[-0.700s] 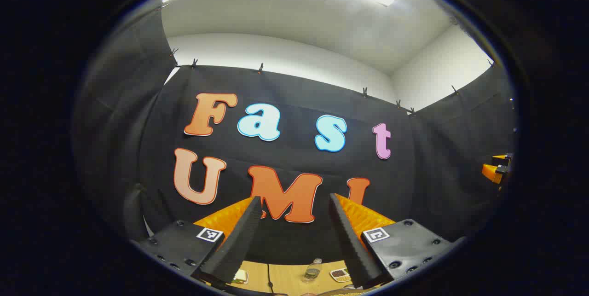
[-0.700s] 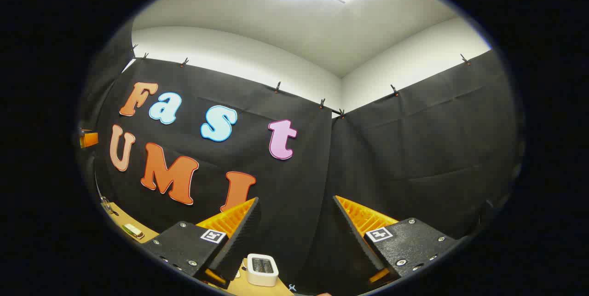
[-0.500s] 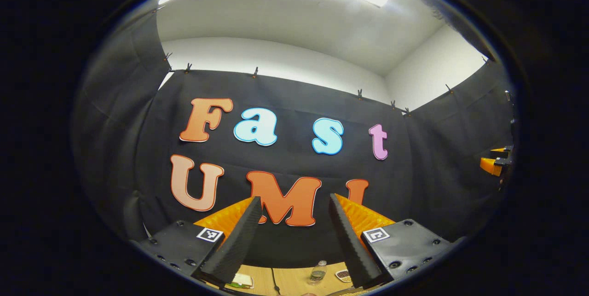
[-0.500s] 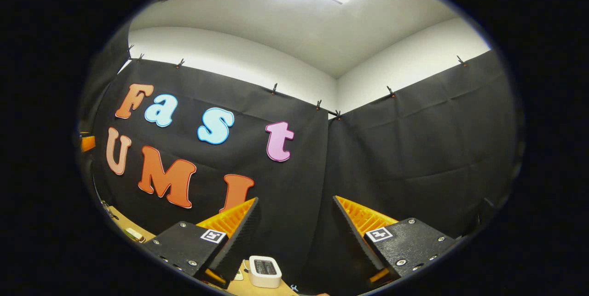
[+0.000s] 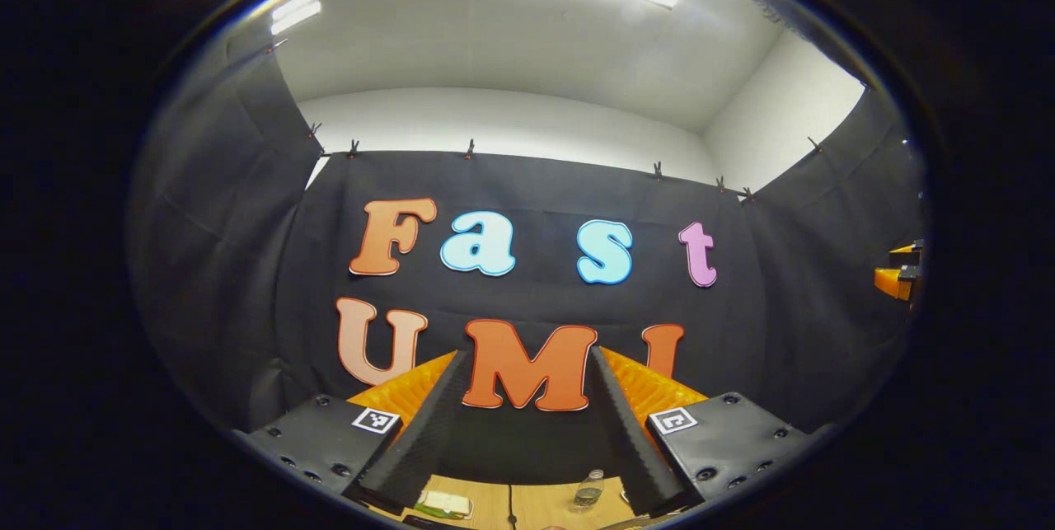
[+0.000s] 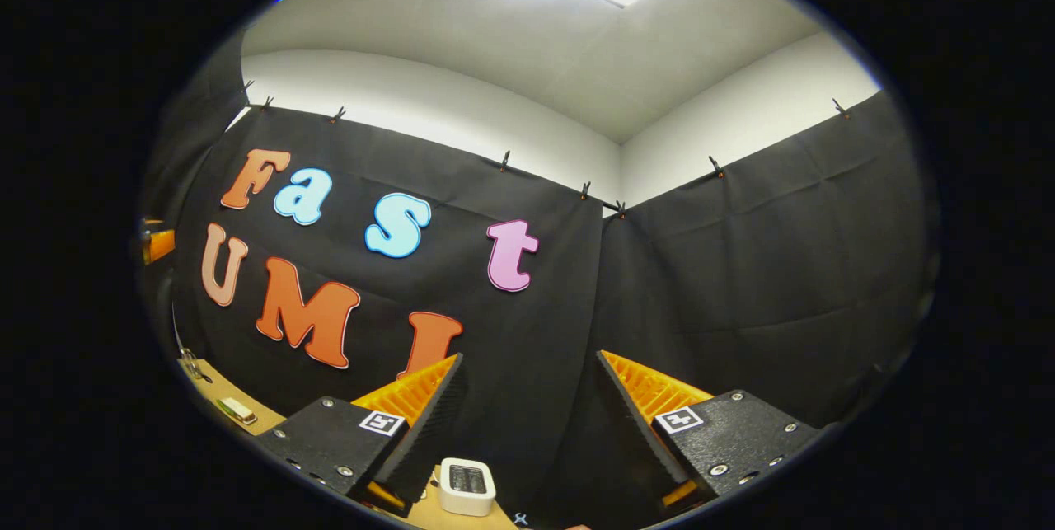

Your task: First push the handle of the pot to place it horizontally, then grasp the pot with both hands and set it on the induction cooktop.

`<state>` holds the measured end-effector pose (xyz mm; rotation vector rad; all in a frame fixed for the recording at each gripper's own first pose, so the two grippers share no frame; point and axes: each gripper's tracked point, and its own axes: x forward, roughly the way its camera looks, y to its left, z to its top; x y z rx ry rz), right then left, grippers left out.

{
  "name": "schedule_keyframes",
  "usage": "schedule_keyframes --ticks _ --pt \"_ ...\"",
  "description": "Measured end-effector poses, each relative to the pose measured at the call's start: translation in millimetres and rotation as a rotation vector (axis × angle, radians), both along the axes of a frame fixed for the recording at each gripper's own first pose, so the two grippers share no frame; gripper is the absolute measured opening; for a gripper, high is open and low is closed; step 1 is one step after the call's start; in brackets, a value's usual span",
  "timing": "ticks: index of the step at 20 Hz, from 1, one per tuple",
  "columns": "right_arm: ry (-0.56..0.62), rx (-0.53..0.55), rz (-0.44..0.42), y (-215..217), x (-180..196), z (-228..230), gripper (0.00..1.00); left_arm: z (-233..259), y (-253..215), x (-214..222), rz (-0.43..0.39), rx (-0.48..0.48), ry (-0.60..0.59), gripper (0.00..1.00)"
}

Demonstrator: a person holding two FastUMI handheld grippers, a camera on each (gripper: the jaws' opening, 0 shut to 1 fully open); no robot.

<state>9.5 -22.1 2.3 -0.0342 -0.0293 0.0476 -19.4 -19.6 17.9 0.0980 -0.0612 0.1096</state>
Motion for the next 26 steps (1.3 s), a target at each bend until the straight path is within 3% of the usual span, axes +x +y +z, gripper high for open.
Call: schedule_keyframes --ticks 5,9,12,15,18,24,26 --pt "-0.017 0.025 0.035 -13.1 4.6 -12.0 0.95 -11.0 -37.0 -4.1 -0.007 0.015 0.065 0.97" --pt "-0.010 0.075 0.070 -11.7 13.6 -26.5 0.95 -13.1 -52.0 -8.2 -0.003 0.051 0.098 0.89" --pt "-0.019 0.098 0.099 -5.1 21.3 -31.1 0.95 -10.9 -55.8 -12.4 -0.011 0.055 0.103 0.65" --pt "-0.009 0.128 0.138 8.2 24.5 -38.8 0.95 -22.8 -63.6 -18.0 -0.041 0.014 0.154 0.09" --pt "0.009 0.137 0.166 17.2 27.6 -47.0 0.95 -56.2 -63.1 -27.8 -0.035 -0.056 0.263 0.07" --pt "0.017 0.143 0.192 25.8 30.5 -55.2 0.95 -170.9 -53.8 -54.7 0.018 -0.267 0.624 0.07" --pt "0.030 0.147 0.199 27.2 29.7 -60.4 0.95 -217.4 -52.2 -72.3 0.047 -0.293 0.756 0.07"
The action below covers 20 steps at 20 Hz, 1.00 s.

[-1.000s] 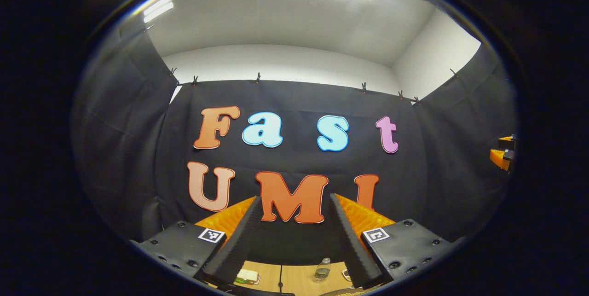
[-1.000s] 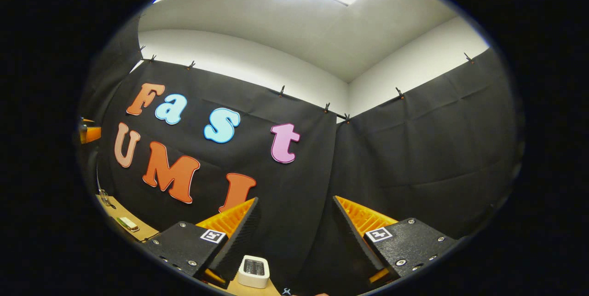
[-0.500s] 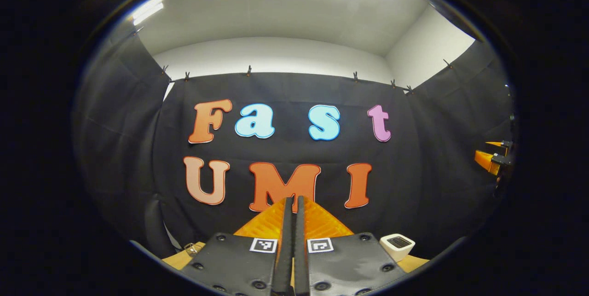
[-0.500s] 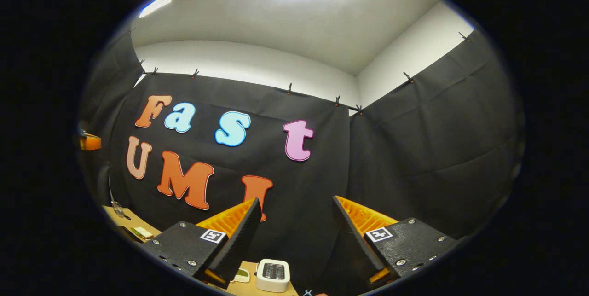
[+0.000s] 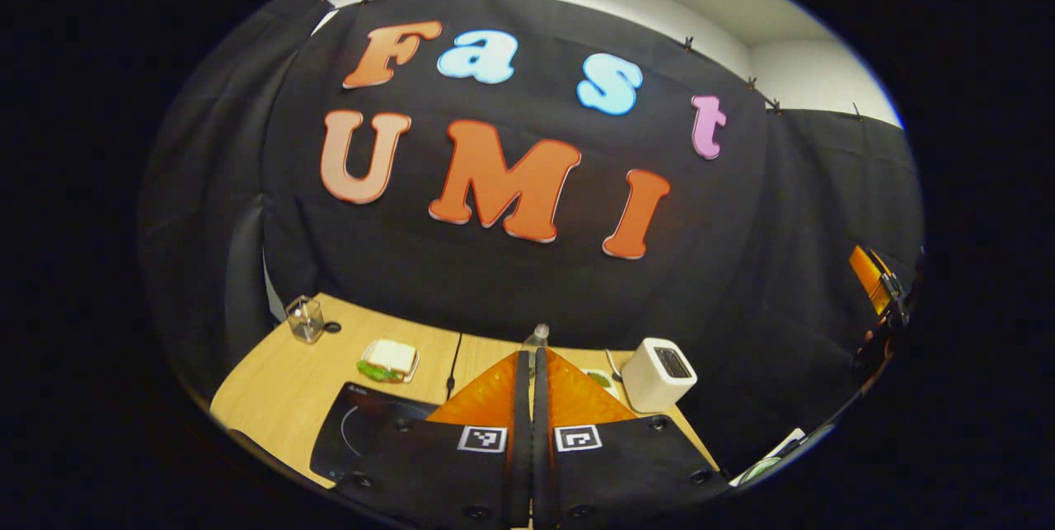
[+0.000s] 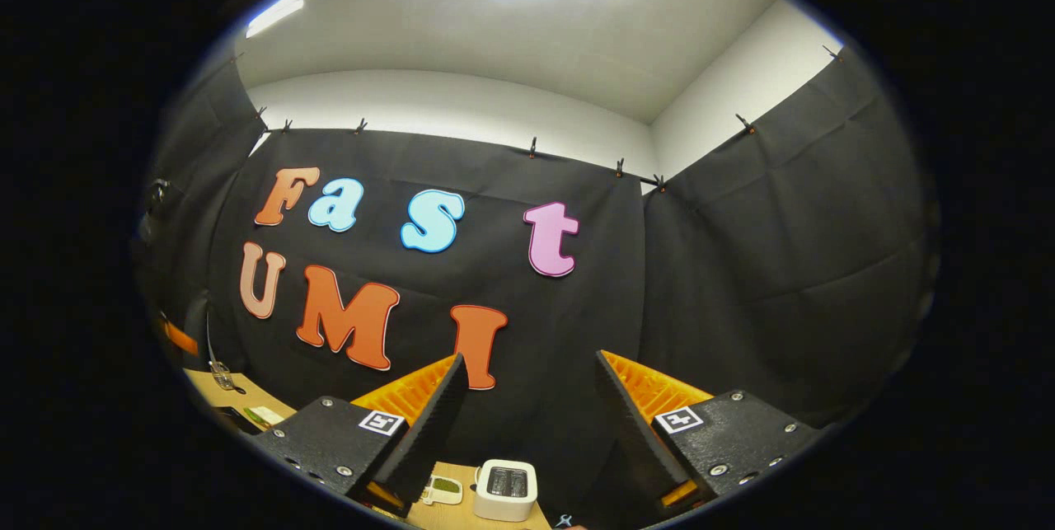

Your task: First push the handle of the pot to place it horizontally, then grasp the pot with both hands and set it on the induction cooktop.

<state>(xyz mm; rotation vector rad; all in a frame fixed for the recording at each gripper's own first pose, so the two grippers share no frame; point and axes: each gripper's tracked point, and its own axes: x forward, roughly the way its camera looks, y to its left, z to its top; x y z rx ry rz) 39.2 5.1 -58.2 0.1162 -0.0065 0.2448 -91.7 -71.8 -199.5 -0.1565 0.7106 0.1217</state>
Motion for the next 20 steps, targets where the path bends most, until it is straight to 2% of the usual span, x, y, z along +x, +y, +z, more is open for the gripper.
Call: schedule_keyframes --ticks 4,7,8,15,20 --pt "0.033 0.004 0.015 4.5 1.5 -10.8 0.95 -93.4 -20.2 -45.5 -0.026 -0.073 0.292 0.07" --pt "0.050 0.004 0.019 3.4 1.5 -17.5 0.95 -150.6 -37.6 -78.6 -0.038 -0.083 0.455 0.10" --pt "0.054 0.004 0.018 2.8 1.2 -19.0 0.95 -163.5 -40.2 -90.9 -0.038 -0.087 0.500 0.08" --pt "0.079 0.018 0.016 -0.2 2.3 -24.3 0.95 -236.1 -68.3 -176.5 -0.072 -0.179 0.845 0.08" --pt "0.089 0.015 0.013 -1.3 1.1 -26.9 0.95 -270.5 -84.4 -216.6 -0.055 -0.271 1.007 0.08"
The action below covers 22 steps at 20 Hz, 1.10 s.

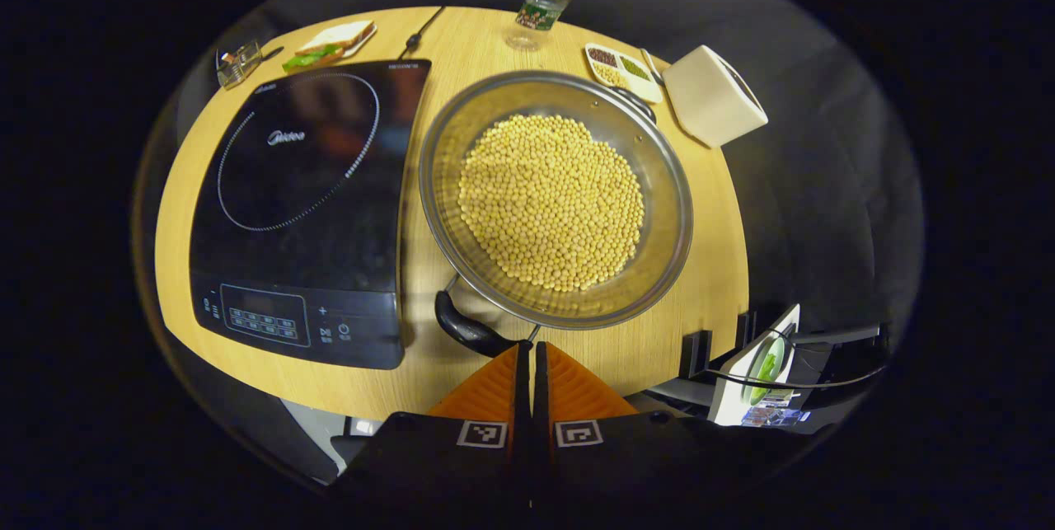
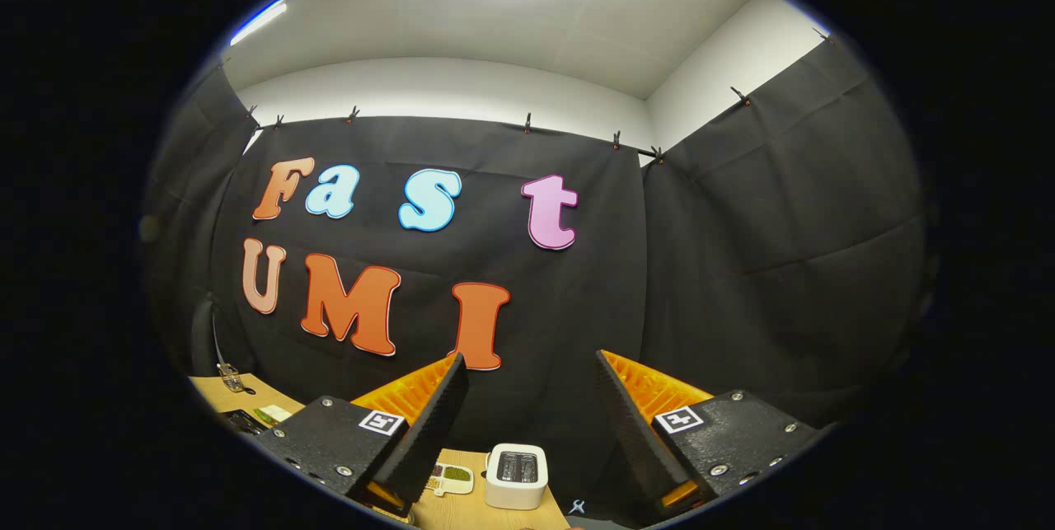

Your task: First push the handle of the pot to place it horizontally, then grasp the pot with both hands and set it on the induction cooktop.

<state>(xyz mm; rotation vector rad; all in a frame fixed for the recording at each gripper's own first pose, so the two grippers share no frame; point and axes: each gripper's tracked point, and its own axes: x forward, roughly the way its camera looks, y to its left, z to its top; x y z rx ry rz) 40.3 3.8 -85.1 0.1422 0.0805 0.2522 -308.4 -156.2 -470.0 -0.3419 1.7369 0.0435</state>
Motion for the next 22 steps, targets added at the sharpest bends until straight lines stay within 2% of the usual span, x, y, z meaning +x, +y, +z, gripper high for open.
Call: schedule_keyframes --ticks 4,7,8,10,13,17,21,22 --pt "0.010 -0.006 0.002 2.7 -1.9 -3.7 0.95 -17.7 -10.5 -7.5 0.111 -0.065 0.075 0.08" --pt "0.016 -0.003 0.000 4.0 -3.0 -5.8 0.95 -25.0 -14.2 -8.6 0.143 -0.083 0.106 0.07" --pt "0.017 -0.003 0.000 4.5 -2.2 -6.6 0.95 -28.5 -14.1 -13.1 0.144 -0.079 0.125 0.07" --pt "0.020 -0.004 0.001 5.4 -3.2 -7.7 0.95 -41.1 -2.0 -25.9 0.124 -0.006 0.168 0.07" --pt "0.025 -0.011 0.003 8.1 -3.9 -11.2 0.95 -42.0 3.5 -19.0 0.162 0.014 0.158 0.08" --pt "0.052 0.005 0.015 15.9 -6.0 -18.6 0.95 -47.2 23.3 -10.8 0.138 0.073 0.128 0.08" --pt "0.065 0.006 0.038 28.4 -7.4 -22.4 0.97 -54.8 46.4 -5.5 0.028 0.131 0.094 0.07" --pt "0.066 0.006 0.043 31.2 -7.7 -23.0 0.95 -57.2 52.8 -3.6 -0.003 0.155 0.082 0.07"
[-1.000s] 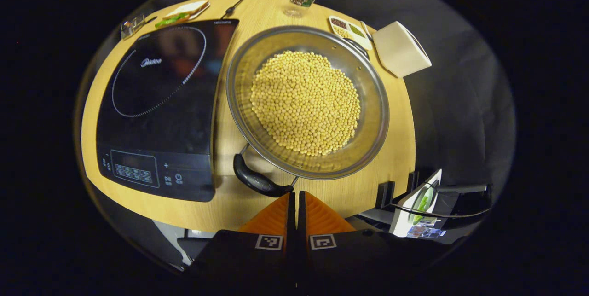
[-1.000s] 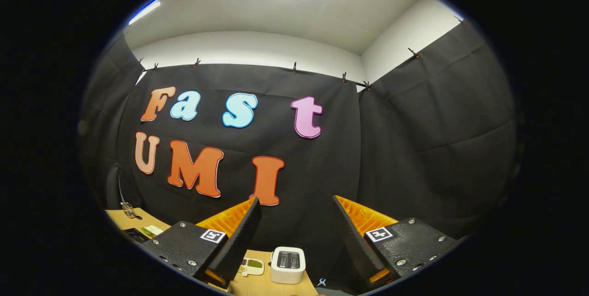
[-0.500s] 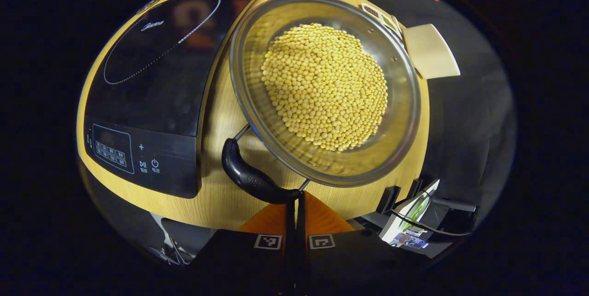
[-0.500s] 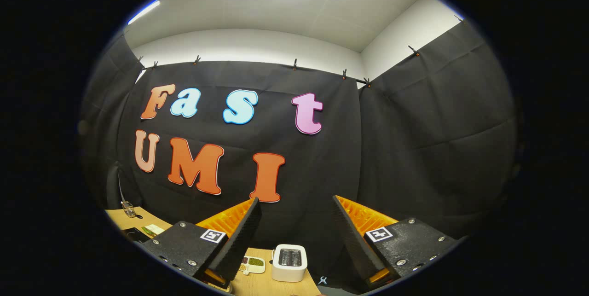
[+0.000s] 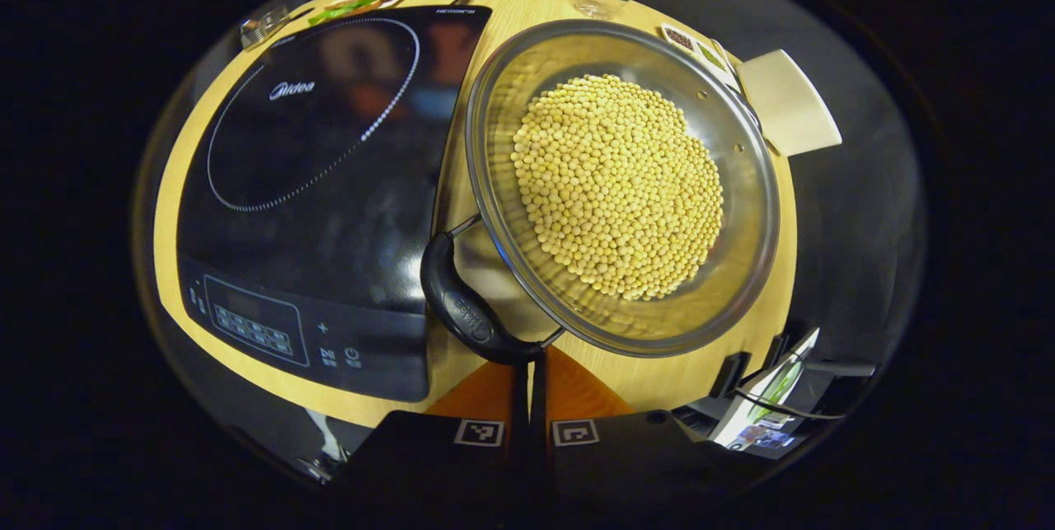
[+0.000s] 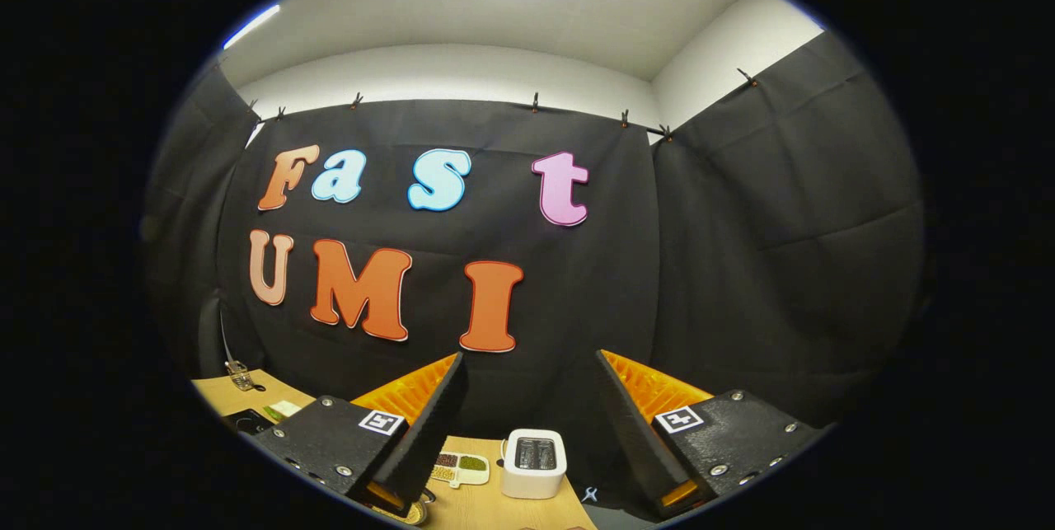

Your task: First push the handle of the pot to place it horizontally, then grasp the pot with both hands and set it on the induction cooktop.

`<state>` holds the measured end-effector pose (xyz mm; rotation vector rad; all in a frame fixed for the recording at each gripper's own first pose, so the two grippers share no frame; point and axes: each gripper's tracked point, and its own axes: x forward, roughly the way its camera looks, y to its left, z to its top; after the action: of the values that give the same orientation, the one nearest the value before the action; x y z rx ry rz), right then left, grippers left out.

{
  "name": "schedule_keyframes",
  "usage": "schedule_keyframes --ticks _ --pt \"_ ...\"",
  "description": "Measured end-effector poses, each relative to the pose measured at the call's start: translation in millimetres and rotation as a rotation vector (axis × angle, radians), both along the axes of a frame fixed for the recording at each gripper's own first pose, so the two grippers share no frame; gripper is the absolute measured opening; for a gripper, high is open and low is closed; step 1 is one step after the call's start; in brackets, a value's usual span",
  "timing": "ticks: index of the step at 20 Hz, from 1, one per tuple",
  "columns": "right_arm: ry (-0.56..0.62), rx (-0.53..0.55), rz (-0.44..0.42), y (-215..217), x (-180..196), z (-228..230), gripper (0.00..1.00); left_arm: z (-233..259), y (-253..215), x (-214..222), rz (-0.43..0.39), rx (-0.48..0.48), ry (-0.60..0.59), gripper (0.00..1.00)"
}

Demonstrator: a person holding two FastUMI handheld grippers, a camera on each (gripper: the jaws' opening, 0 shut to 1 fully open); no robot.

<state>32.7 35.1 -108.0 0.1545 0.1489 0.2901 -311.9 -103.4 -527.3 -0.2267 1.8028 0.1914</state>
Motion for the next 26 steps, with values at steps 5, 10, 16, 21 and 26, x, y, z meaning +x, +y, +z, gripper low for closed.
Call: schedule_keyframes --ticks 5,10,16,21,26 --pt "0.023 -0.002 0.030 15.2 -5.7 -7.4 0.95 -1.2 23.0 13.4 -0.143 0.094 -0.042 0.07" --pt "0.067 0.008 0.054 27.2 -12.3 -18.8 0.95 -4.8 25.1 22.7 -0.203 0.103 -0.075 0.08" --pt "0.105 -0.009 0.078 38.8 -17.7 -29.5 0.95 -8.0 29.6 37.1 -0.273 0.112 -0.118 0.08" --pt "0.141 -0.018 0.101 49.5 -23.1 -38.4 0.95 -11.2 36.0 53.4 -0.368 0.155 -0.151 0.07" --pt "0.188 -0.032 0.121 61.8 -26.9 -54.2 0.95 -19.7 29.2 84.0 -0.452 0.180 -0.203 0.08"
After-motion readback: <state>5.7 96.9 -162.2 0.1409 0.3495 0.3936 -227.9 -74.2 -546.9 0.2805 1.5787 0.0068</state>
